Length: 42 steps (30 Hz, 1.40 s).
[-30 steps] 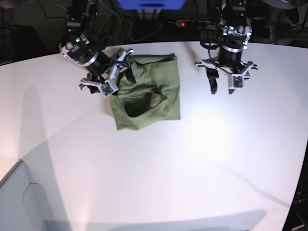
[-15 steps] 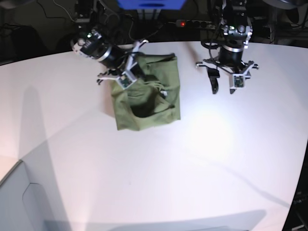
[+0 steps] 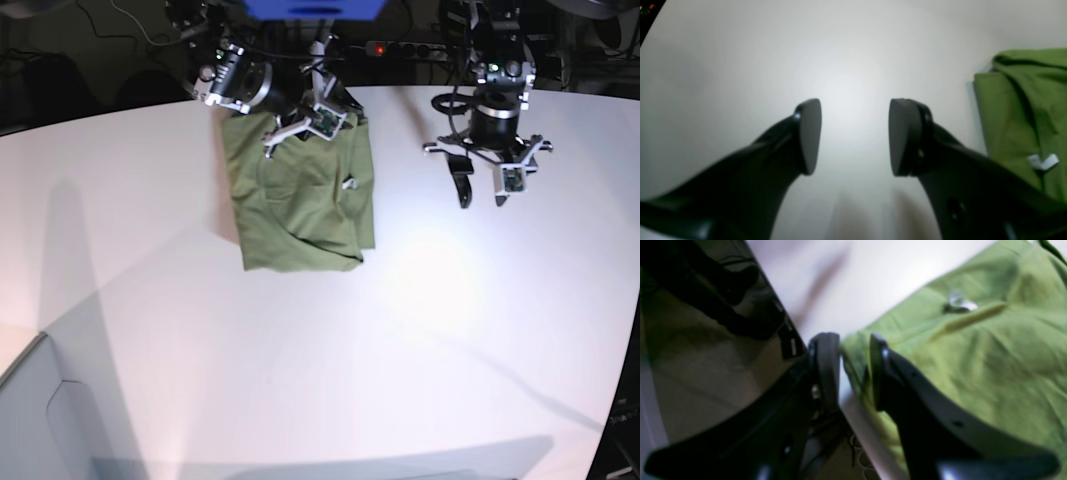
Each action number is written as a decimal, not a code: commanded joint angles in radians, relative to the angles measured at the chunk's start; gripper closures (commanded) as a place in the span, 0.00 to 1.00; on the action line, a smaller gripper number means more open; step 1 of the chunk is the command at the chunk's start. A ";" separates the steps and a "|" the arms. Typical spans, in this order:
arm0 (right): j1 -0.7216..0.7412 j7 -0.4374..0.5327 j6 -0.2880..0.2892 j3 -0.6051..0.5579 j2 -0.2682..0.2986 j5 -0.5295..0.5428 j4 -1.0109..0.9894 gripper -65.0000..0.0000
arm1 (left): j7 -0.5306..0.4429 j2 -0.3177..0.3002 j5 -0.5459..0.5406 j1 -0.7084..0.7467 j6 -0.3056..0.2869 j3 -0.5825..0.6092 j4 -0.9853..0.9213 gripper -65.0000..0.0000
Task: Fold the T-shirt properly
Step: 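Grasp the folded bundle's edge with the right gripper and pull it toward the robot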
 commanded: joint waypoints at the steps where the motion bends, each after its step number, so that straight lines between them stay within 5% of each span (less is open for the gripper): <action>1: -0.005 0.025 0.018 -0.002 0.001 0.018 0.012 0.81 | -0.027 -0.001 0.000 0.003 0.005 -0.010 0.017 0.52; 5: -0.003 0.025 0.018 0.003 0.003 0.018 0.000 0.93 | -0.027 -0.001 0.000 0.003 0.003 -0.015 0.010 0.52; 12: -0.005 0.022 0.018 0.029 0.014 0.018 0.066 0.92 | -0.027 0.006 -0.002 0.036 0.002 -0.002 0.008 0.52; 14: -0.005 0.019 0.018 0.049 0.009 0.018 0.087 0.87 | -0.027 0.014 0.000 0.064 0.002 0.013 0.006 0.52; 19: 0.003 0.025 0.018 0.046 0.011 0.018 0.058 0.47 | -0.031 -0.026 0.000 0.133 0.002 0.008 -0.041 0.52; 21: 0.003 0.025 0.018 0.049 0.011 0.022 0.043 0.40 | -0.031 -0.035 0.000 0.136 0.002 0.008 -0.067 0.52; 39: -0.025 0.029 0.018 0.041 0.009 0.024 -0.072 0.39 | -0.028 -0.032 0.000 0.127 0.005 0.014 -0.076 0.52; 42: -0.038 0.091 0.018 0.020 0.011 0.021 -0.068 0.39 | -0.028 -0.030 0.000 0.122 0.005 0.016 -0.076 0.52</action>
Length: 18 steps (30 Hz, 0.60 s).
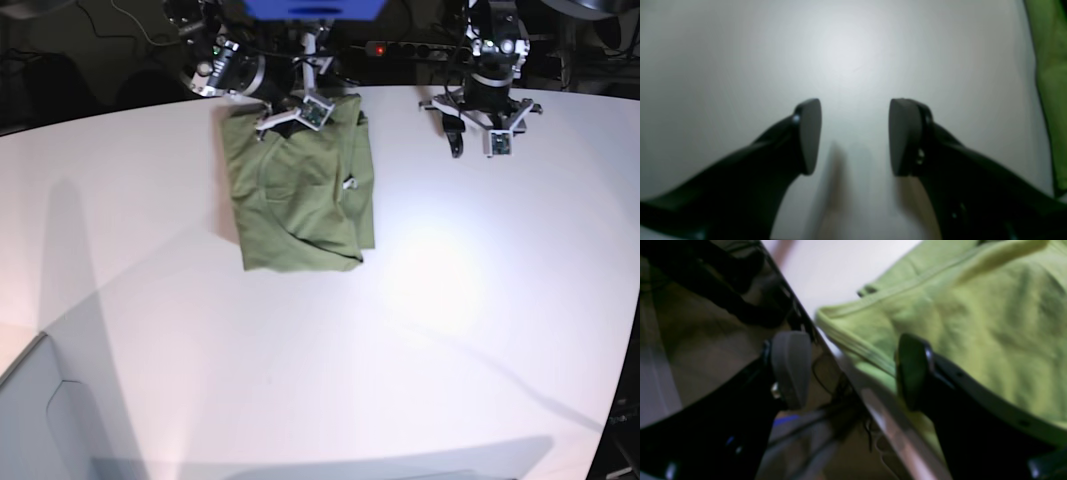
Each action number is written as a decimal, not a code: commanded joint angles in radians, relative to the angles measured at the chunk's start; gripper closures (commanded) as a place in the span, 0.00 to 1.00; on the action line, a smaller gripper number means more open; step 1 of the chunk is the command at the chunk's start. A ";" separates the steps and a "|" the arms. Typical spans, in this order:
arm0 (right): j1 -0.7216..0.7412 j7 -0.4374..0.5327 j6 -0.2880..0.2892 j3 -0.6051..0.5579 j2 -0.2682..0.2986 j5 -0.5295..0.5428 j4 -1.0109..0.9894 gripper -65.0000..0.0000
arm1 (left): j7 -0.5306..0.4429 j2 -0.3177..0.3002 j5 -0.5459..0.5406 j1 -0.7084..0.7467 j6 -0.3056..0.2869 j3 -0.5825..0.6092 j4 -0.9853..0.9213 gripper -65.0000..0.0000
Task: Fold the T-shirt properly
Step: 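Grasp the folded bundle's edge with the right gripper and pull it toward the robot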
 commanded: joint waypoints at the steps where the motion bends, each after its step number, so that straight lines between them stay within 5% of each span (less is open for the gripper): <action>1: -0.011 0.060 0.018 -0.012 -0.001 0.021 0.018 0.39 | -0.021 -0.004 -0.001 0.000 0.005 -0.002 0.020 0.52; 12: -0.024 0.256 0.018 -0.077 0.045 0.020 -0.052 0.40 | -0.021 -0.004 -0.001 0.000 0.003 -0.003 0.022 0.52; 18: 0.013 0.286 0.014 -0.083 0.045 0.020 -0.120 0.40 | -0.021 -0.004 -0.001 0.000 0.003 -0.006 0.022 0.52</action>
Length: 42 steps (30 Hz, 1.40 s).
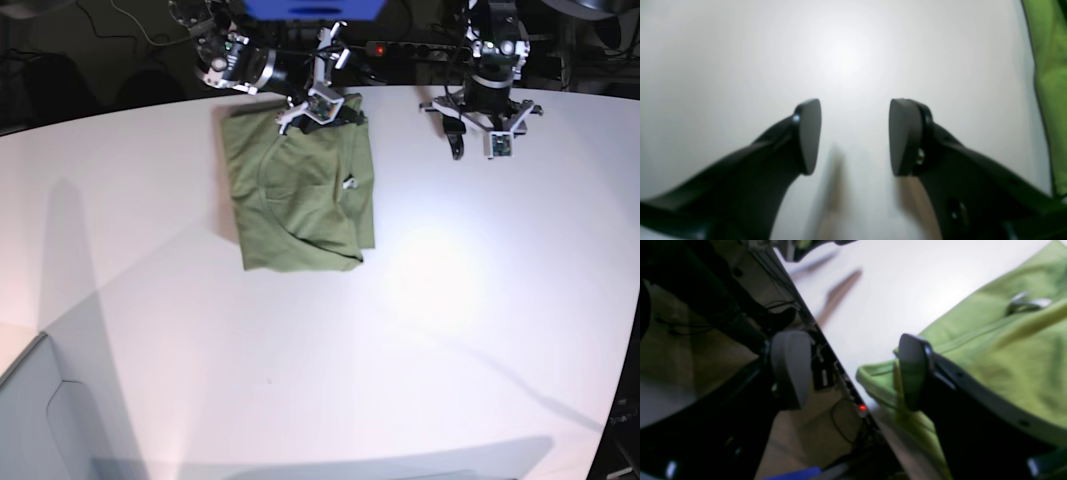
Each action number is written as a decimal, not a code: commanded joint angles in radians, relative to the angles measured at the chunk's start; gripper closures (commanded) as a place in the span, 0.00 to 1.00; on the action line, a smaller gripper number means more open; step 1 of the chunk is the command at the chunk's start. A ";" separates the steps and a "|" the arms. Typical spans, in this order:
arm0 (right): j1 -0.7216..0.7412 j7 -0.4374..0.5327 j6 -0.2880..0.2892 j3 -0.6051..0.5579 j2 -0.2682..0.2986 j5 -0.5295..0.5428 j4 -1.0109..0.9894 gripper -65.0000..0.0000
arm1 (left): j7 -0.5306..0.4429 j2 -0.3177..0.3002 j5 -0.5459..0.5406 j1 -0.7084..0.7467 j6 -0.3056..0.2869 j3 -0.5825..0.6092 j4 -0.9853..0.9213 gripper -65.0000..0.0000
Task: Fold the T-shirt properly
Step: 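Grasp the folded bundle's edge with the right gripper and pull it toward the robot, then grasp the bundle edge with both grippers and fold it over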
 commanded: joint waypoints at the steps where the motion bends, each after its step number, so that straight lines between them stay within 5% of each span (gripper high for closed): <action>1: 0.006 -0.001 0.034 -0.004 0.005 -0.007 0.008 0.40 | -0.020 -0.004 -0.001 0.007 0.003 -0.005 0.022 0.52; 5: 0.032 -0.001 0.034 0.002 0.005 -0.007 -0.009 0.45 | -0.020 -0.004 -0.001 0.007 0.003 -0.007 0.022 0.52; 16: 0.066 -0.005 0.033 0.006 0.039 -0.005 0.000 1.00 | -0.020 -0.004 -0.001 0.007 0.003 -0.007 0.022 0.52; 26: 0.064 -0.004 0.033 0.025 0.035 -0.004 0.054 0.99 | -0.020 -0.003 -0.002 0.009 0.003 0.001 0.063 0.52; 32: 0.086 -0.008 0.033 0.097 0.037 -0.002 0.054 0.97 | -0.020 0.070 -0.002 -0.013 0.000 0.078 0.180 0.45; 42: 0.067 -0.008 0.036 0.351 0.037 -0.001 0.124 0.40 | -0.020 0.116 -0.002 -0.148 0.009 0.389 0.051 0.42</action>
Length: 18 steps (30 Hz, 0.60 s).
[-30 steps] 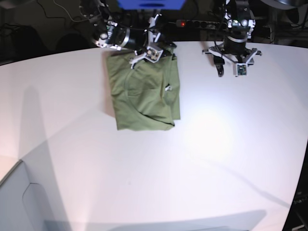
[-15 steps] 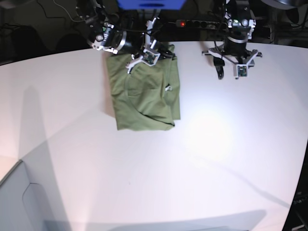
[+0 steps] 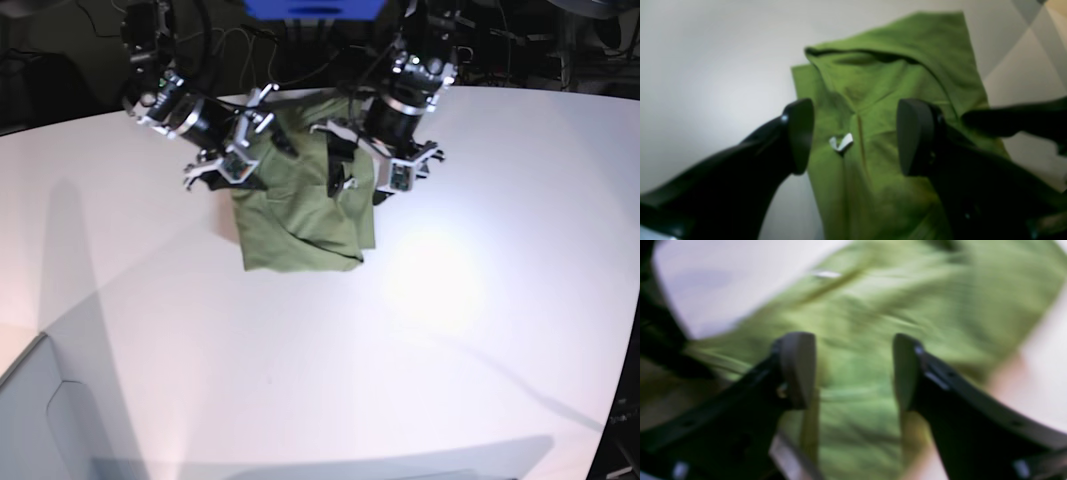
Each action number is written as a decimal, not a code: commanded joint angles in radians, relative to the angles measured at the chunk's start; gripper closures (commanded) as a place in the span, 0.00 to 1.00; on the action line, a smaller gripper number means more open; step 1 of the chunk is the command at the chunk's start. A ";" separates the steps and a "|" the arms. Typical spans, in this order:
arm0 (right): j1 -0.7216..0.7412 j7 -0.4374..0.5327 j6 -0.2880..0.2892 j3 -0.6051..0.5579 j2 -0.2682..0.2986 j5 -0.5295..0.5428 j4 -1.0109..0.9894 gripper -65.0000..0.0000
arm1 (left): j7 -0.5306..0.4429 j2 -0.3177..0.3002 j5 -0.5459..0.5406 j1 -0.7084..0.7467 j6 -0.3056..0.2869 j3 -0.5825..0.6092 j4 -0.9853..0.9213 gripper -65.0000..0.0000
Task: Fold the T-shirt properly
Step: 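Grasp the bundle edge with both grippers and fold it over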
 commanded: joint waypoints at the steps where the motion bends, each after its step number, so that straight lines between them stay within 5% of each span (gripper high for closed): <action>1: -0.004 0.030 0.025 0.020 -0.003 0.022 0.028 0.38 | -0.023 0.025 -0.003 -0.017 0.006 -0.001 -0.013 0.42; 8: -0.007 0.030 0.026 0.109 -0.004 0.022 0.032 0.38 | -0.023 0.062 -0.015 -0.083 0.006 0.003 -0.148 0.42; 18: -0.008 0.030 0.026 0.126 -0.004 0.022 0.032 0.38 | -0.022 0.036 -0.256 -0.095 0.004 -0.076 -0.240 0.42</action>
